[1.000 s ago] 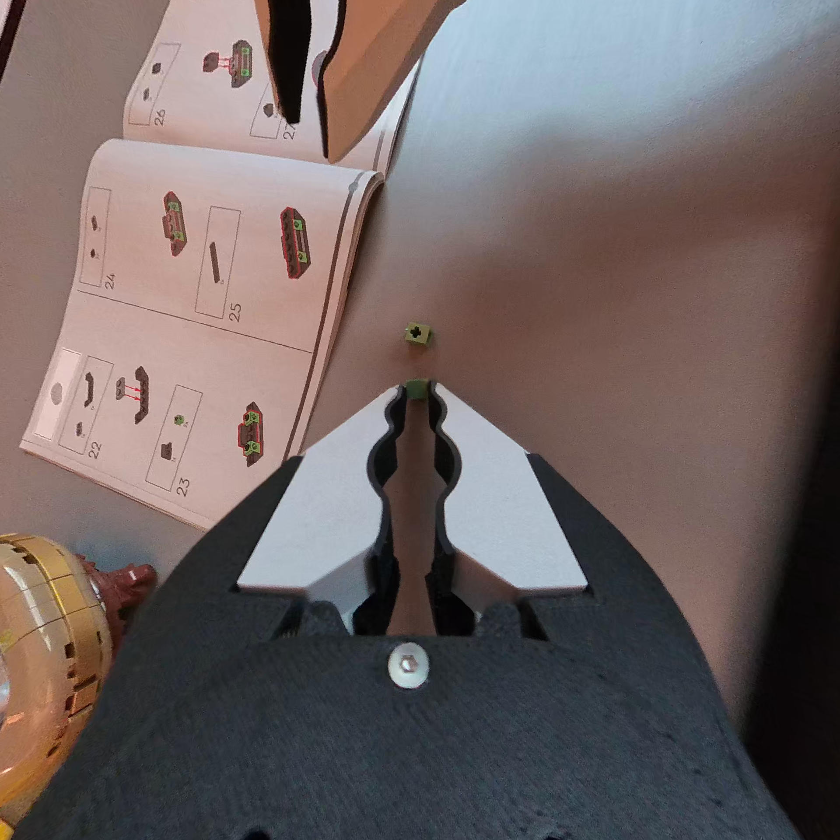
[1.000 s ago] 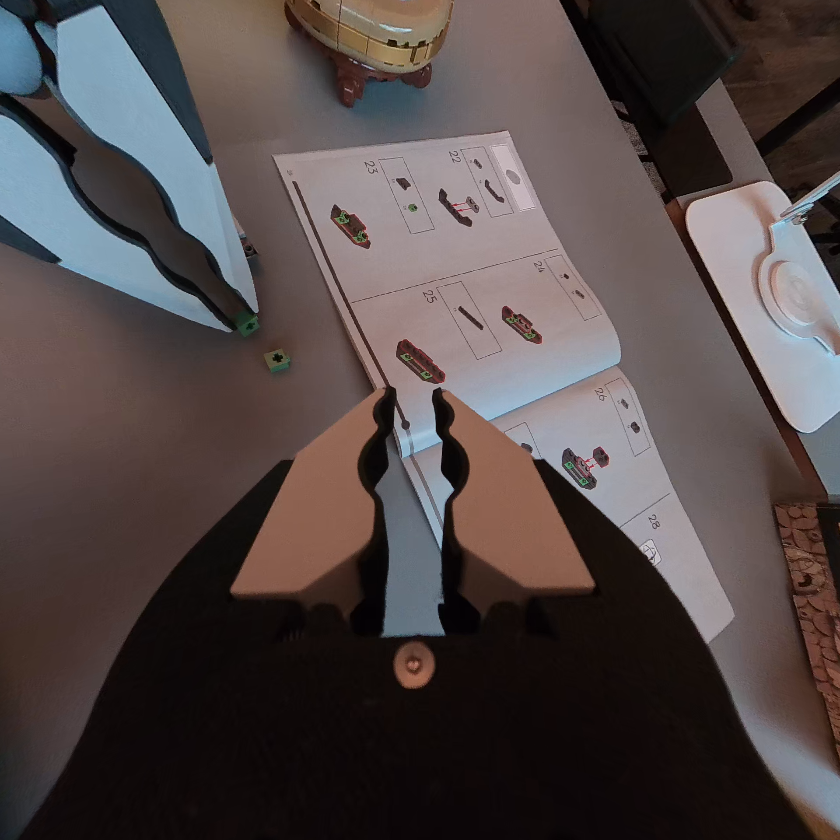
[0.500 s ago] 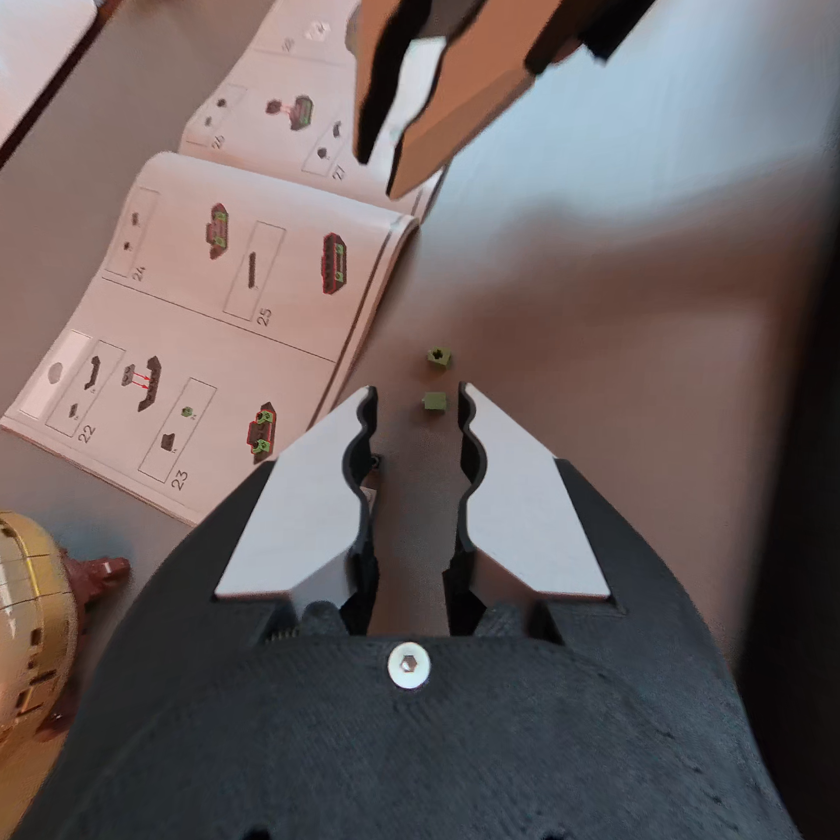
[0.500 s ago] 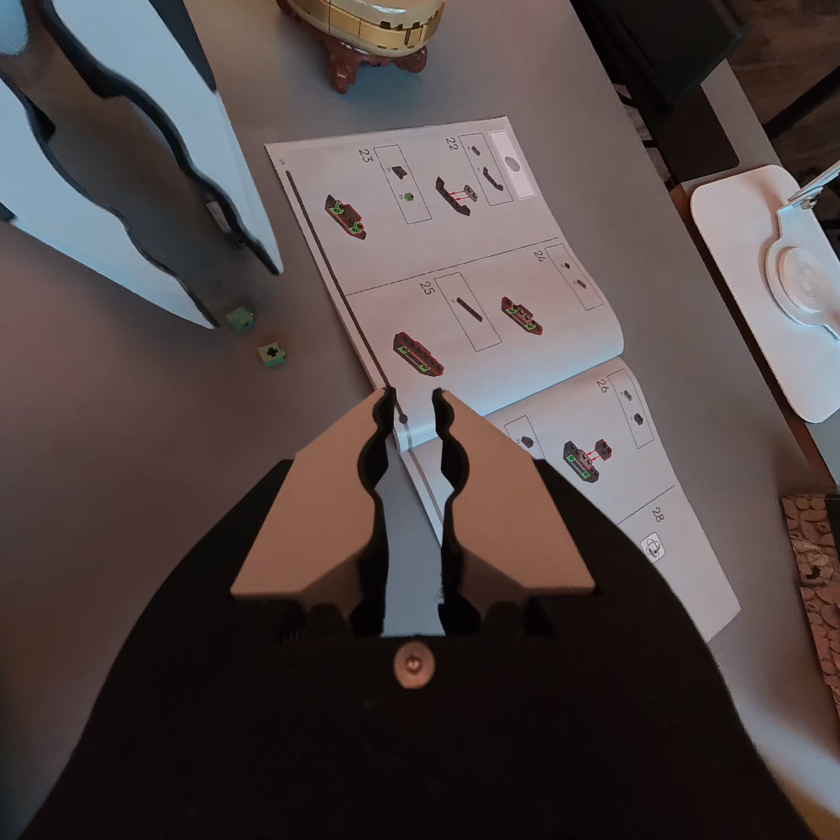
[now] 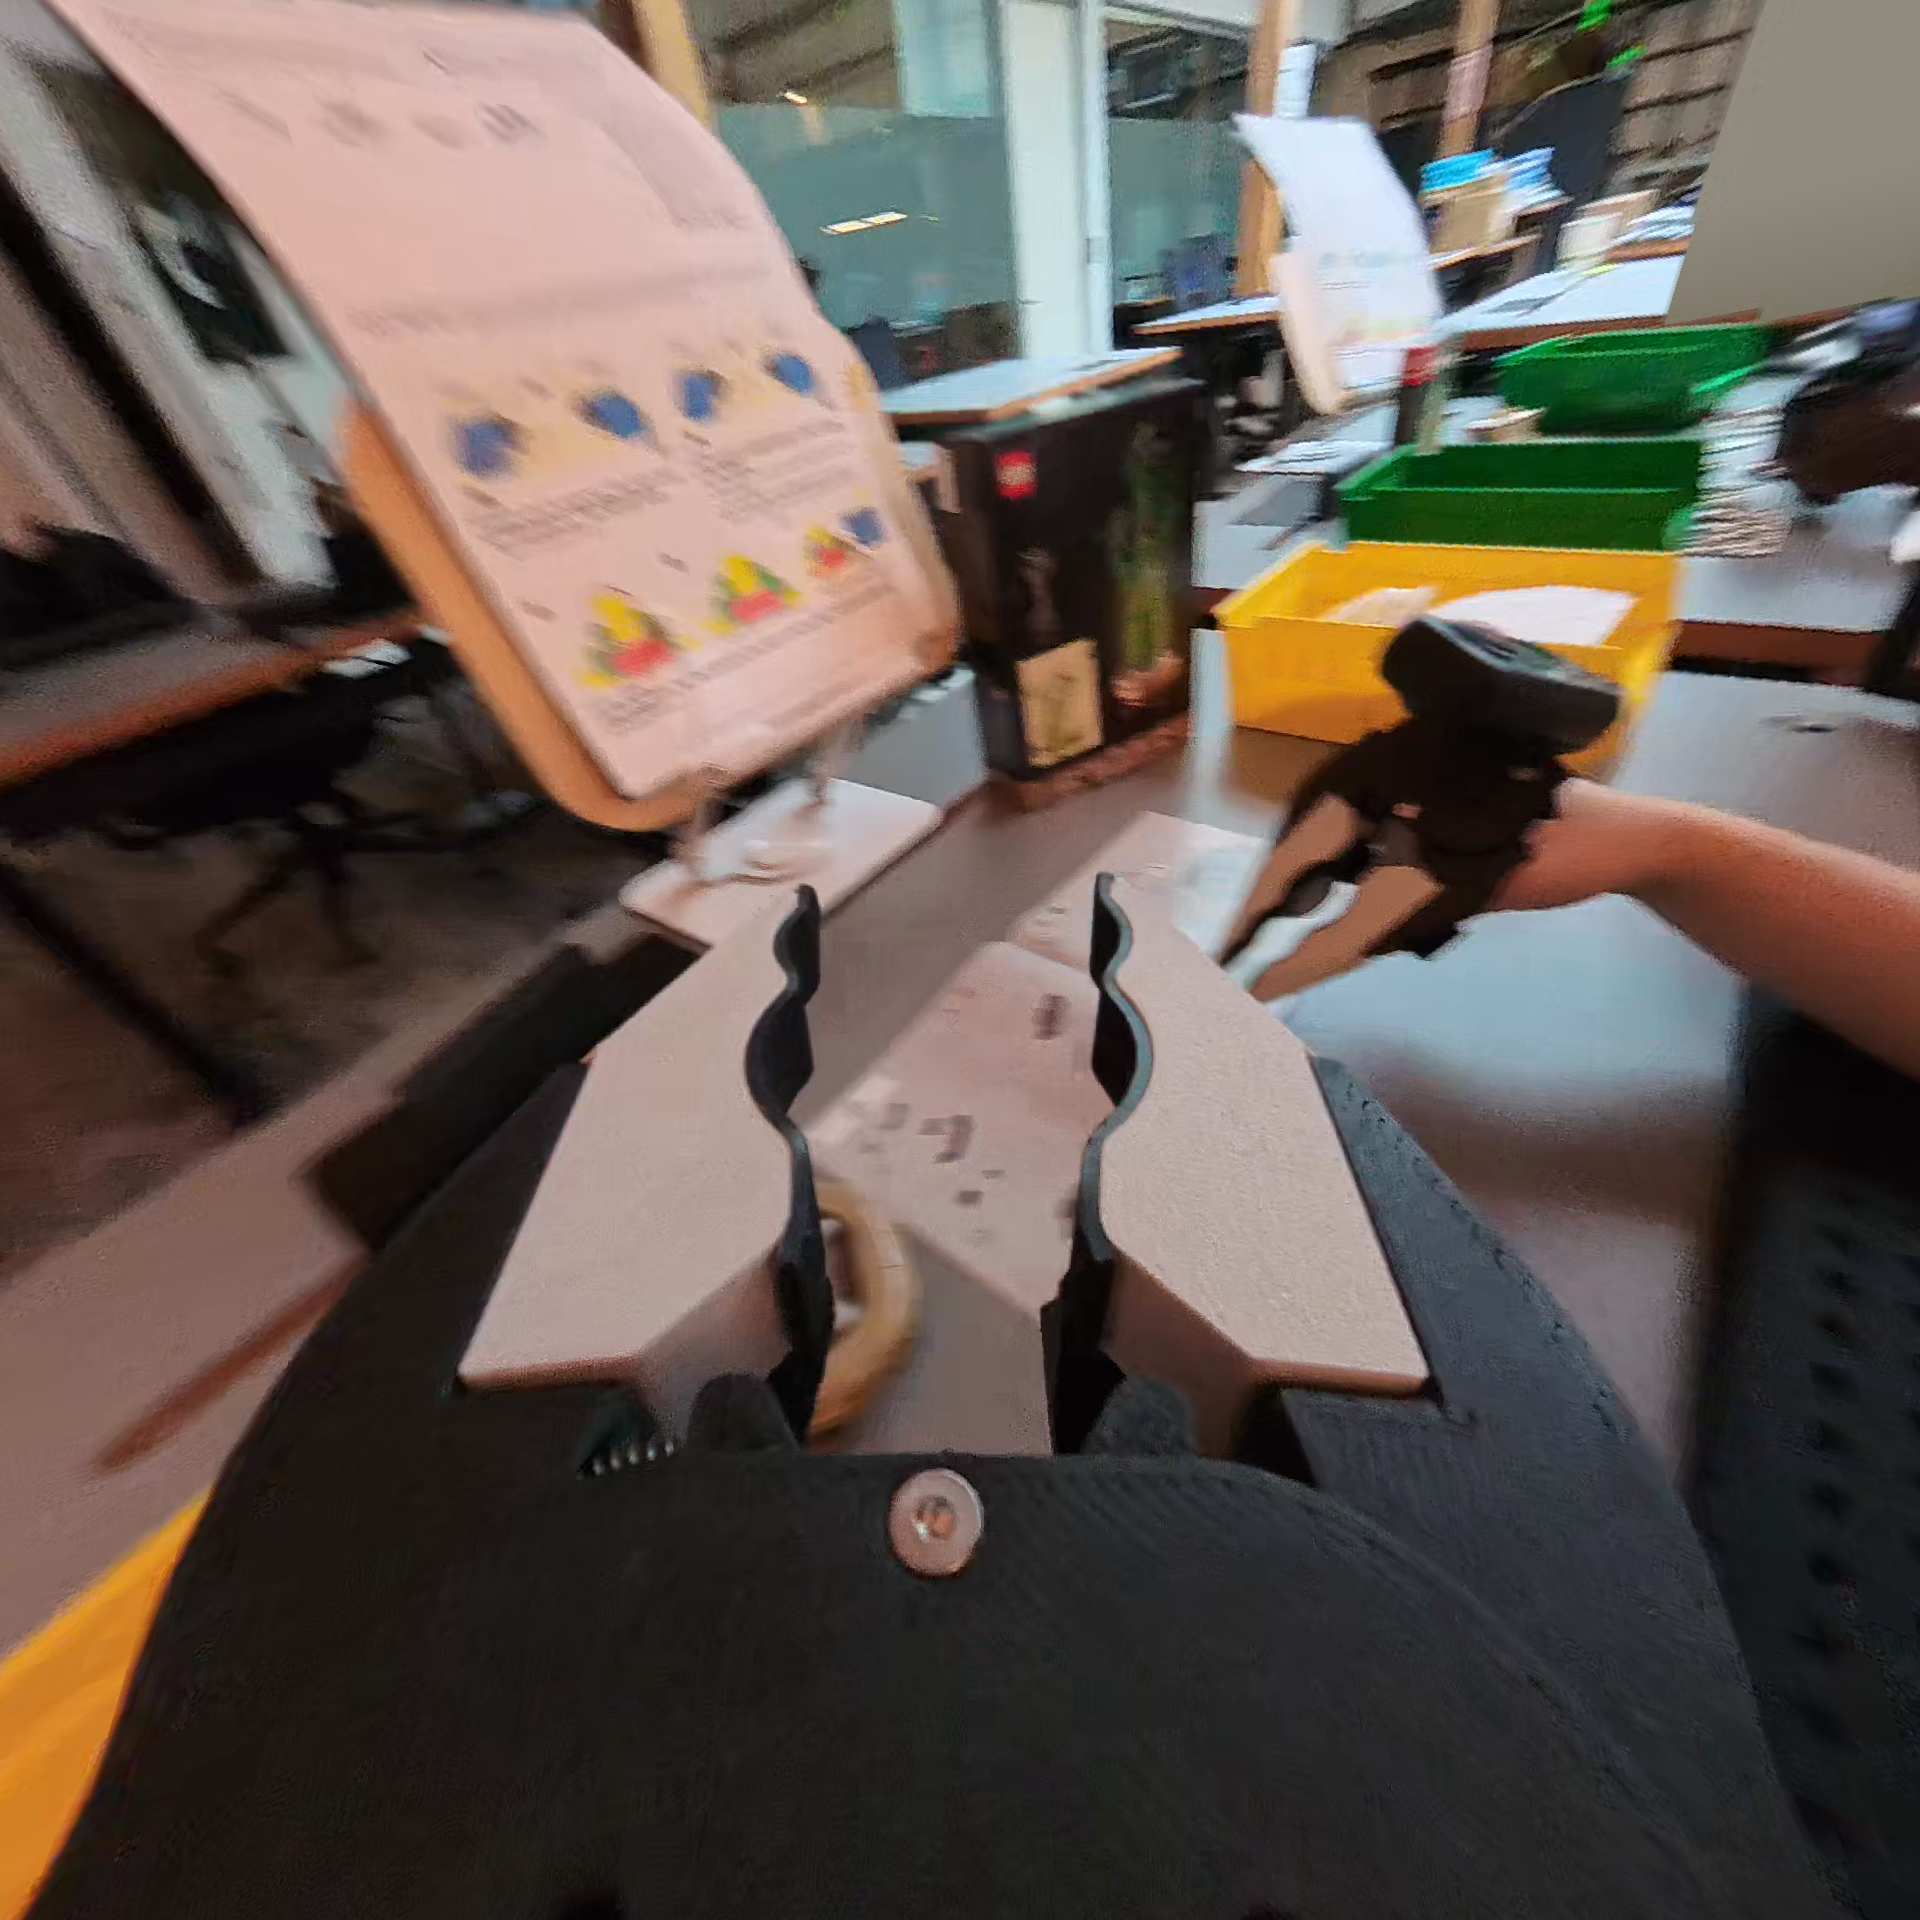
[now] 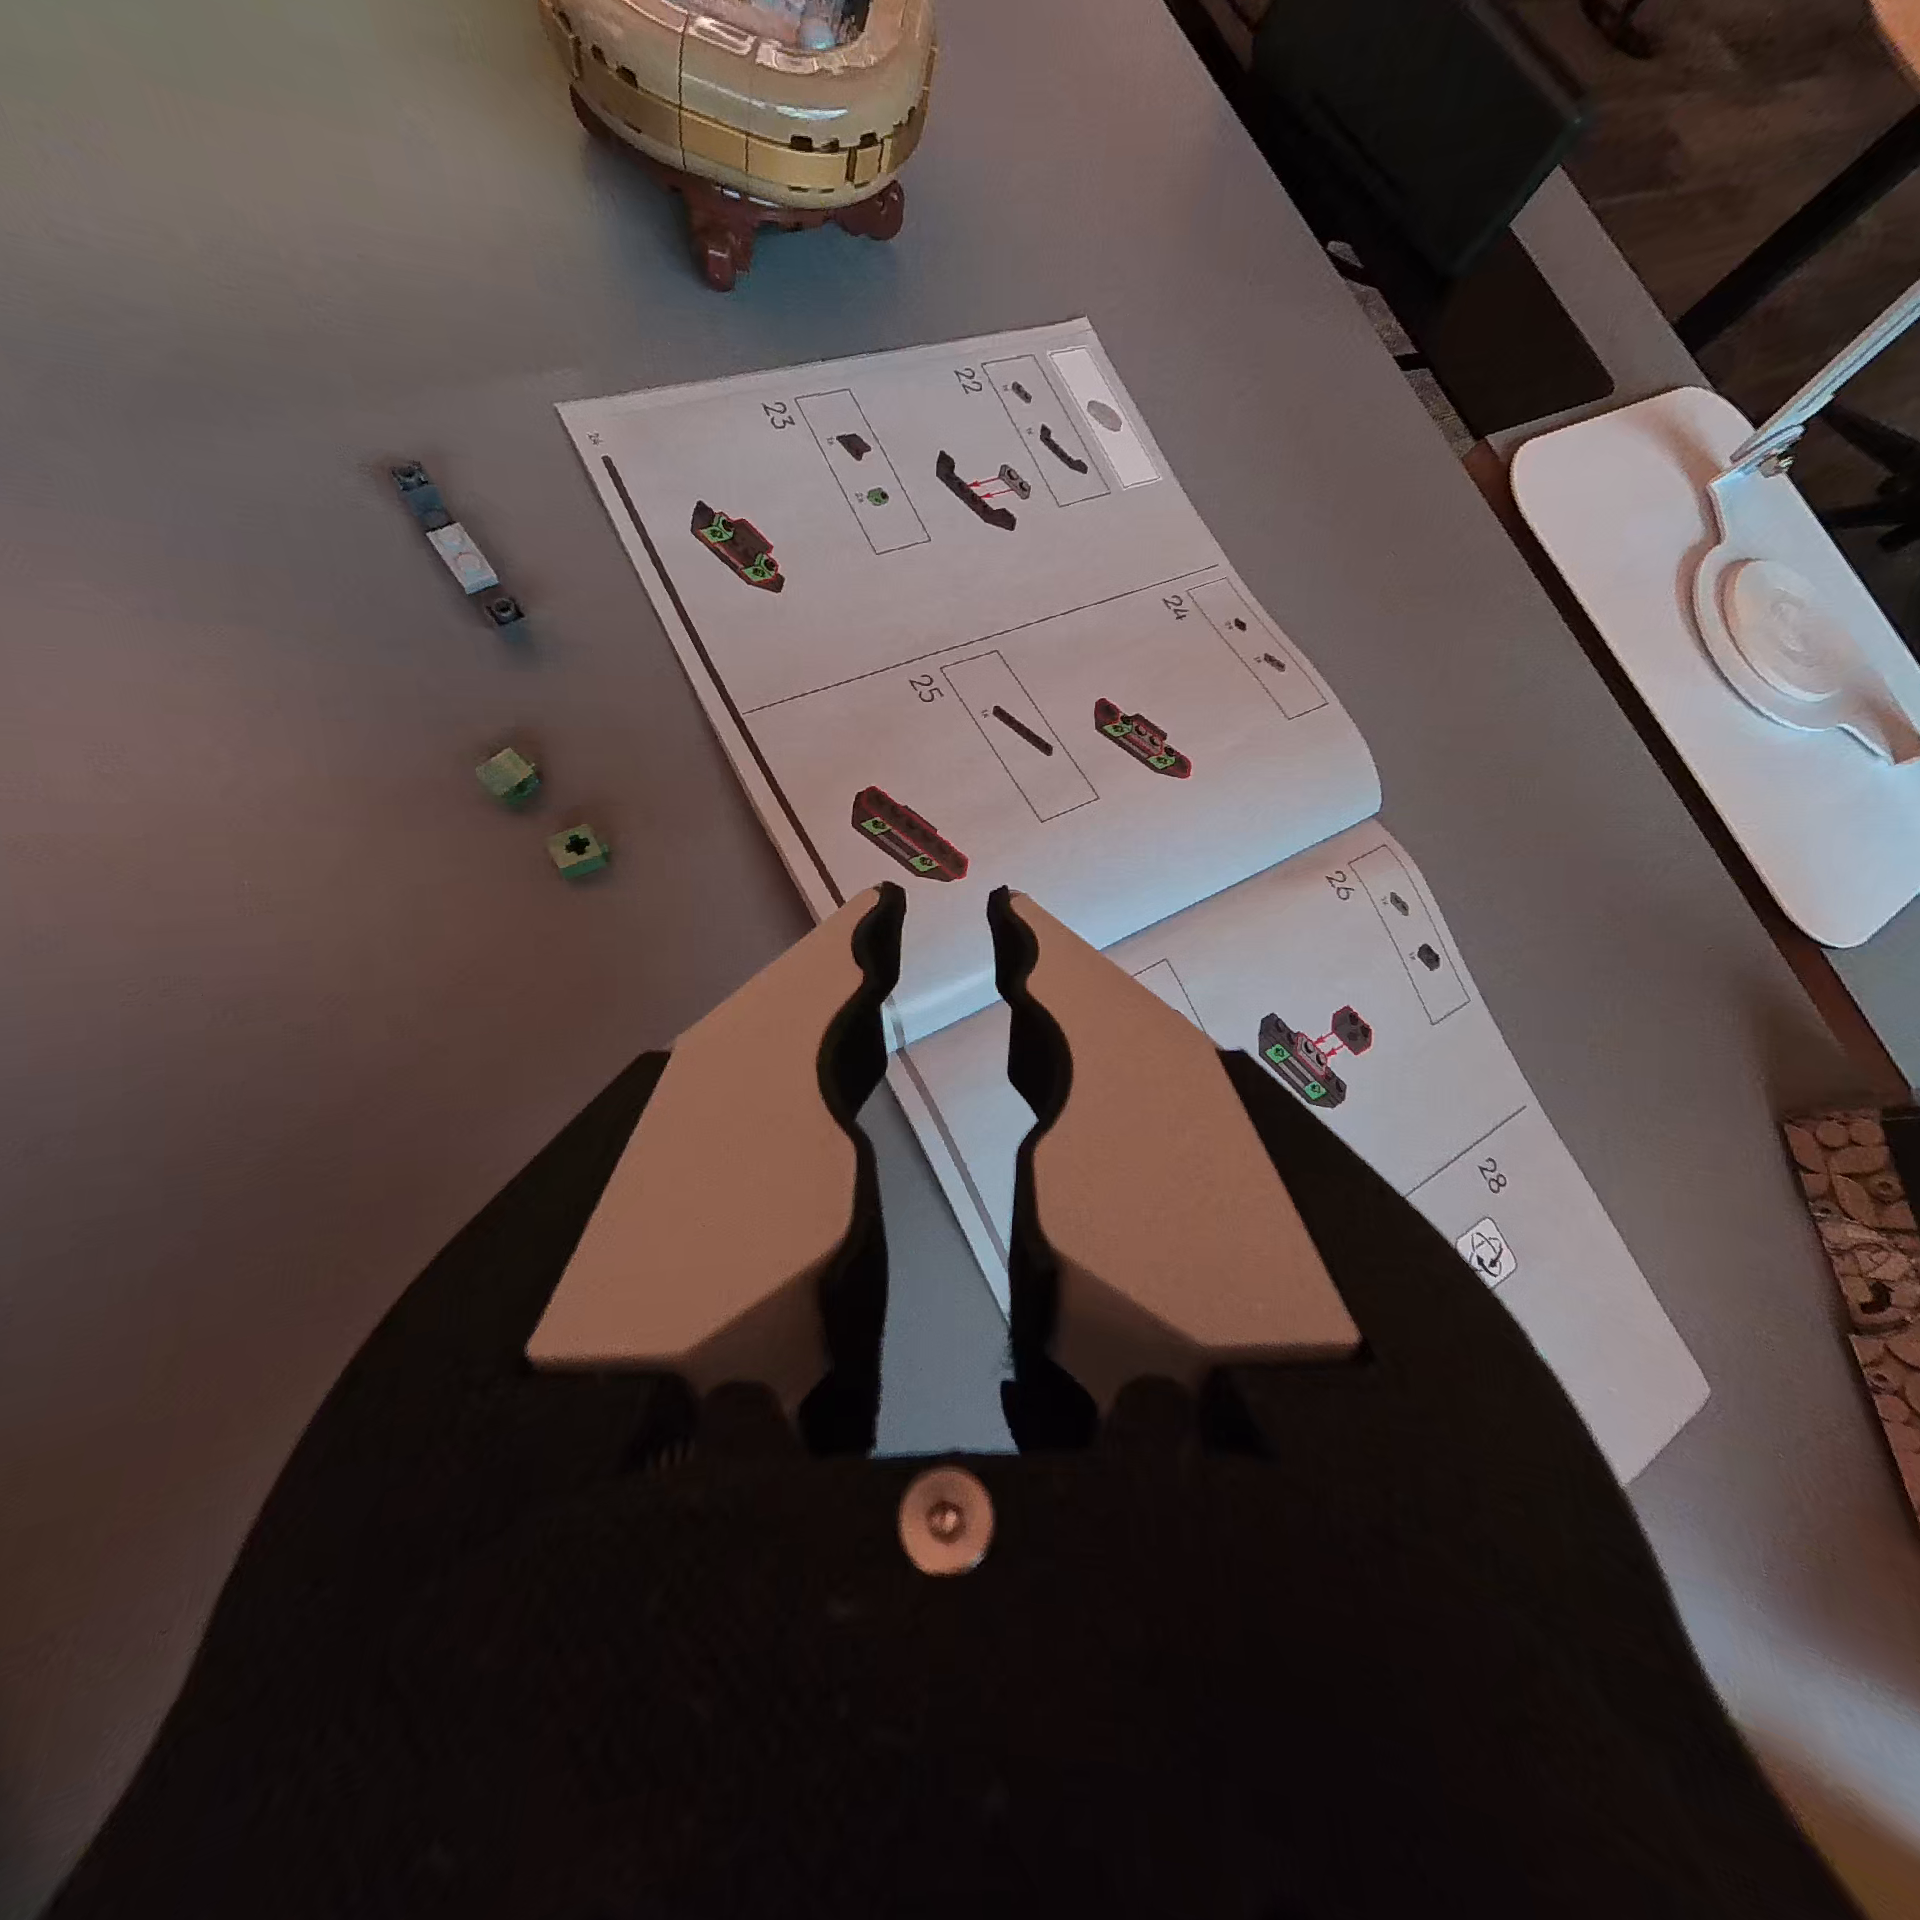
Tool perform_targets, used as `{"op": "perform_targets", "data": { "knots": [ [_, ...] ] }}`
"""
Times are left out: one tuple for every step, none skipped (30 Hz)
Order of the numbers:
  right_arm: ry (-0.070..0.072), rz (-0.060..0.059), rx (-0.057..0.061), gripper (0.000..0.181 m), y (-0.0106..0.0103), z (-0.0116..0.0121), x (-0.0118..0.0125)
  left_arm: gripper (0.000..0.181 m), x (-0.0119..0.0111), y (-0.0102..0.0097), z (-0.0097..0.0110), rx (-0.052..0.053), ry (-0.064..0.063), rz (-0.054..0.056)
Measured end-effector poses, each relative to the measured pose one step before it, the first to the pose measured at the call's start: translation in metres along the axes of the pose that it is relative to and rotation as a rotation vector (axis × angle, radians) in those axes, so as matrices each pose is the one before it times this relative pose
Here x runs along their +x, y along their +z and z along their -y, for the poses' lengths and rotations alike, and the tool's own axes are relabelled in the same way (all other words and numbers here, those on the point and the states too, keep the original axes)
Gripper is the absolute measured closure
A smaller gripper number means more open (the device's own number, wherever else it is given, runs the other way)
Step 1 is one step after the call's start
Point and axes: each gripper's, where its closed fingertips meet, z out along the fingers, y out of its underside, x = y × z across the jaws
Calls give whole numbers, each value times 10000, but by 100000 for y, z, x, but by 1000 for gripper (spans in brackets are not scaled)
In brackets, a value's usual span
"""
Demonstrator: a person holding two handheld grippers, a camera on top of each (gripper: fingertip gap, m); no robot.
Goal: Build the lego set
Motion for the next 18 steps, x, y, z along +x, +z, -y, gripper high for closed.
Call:
{"op": "perform_targets", "data": {
  "knots": [
    [-16,-16,7,166,38,4,16,131,-1658,-1354,1143,64,374,463],
    [-13,-2,-4,166,51,-6,-7,132,-1547,-1281,908,-35,296,333],
    [-18,-5,-22,166,67,-47,3,133,-1454,-1229,538,-210,216,250],
    [-24,-17,-36,166,78,-75,19,135,-1281,-1188,20,-415,118,172],
    [-23,-14,-36,166,86,-83,21,140,-1108,-1179,-696,-693,-45,153],
    [-6,-2,-37,166,96,-98,18,143,-1117,-1130,-1283,-901,-241,277],
    [10,15,-36,166,86,-85,-2,144,-1075,-1004,-1558,-896,-313,331],
    [19,25,-29,166,77,-74,-20,149,-1053,-818,-1552,-728,-292,396],
    [30,11,6,166,45,5,-2,151,-829,-550,-1335,-434,-252,286],
    [42,-14,55,166,23,92,28,152,-388,-280,-1116,-224,-257,29],
    [63,15,86,166,21,116,2,161,12,-97,-1040,-288,-161,-279],
    [82,51,71,166,30,87,-25,163,-81,-27,-957,-466,-207,-231],
    [52,-12,44,166,2,74,70,163,-285,138,-844,-399,-233,-94],
    [3,-79,42,166,2,57,163,165,-454,243,-873,-409,-170,27],
    [-20,-74,20,166,-7,7,127,167,-589,347,-1086,-526,-93,117],
    [-23,-65,-28,166,7,-71,106,167,-690,454,-1409,-702,-112,204],
    [-24,-66,-38,166,13,-98,103,165,-692,567,-1553,-826,-111,218],
    [-28,-44,-19,166,37,-85,61,164,-440,669,-1535,-857,-77,74]
  ]
}}
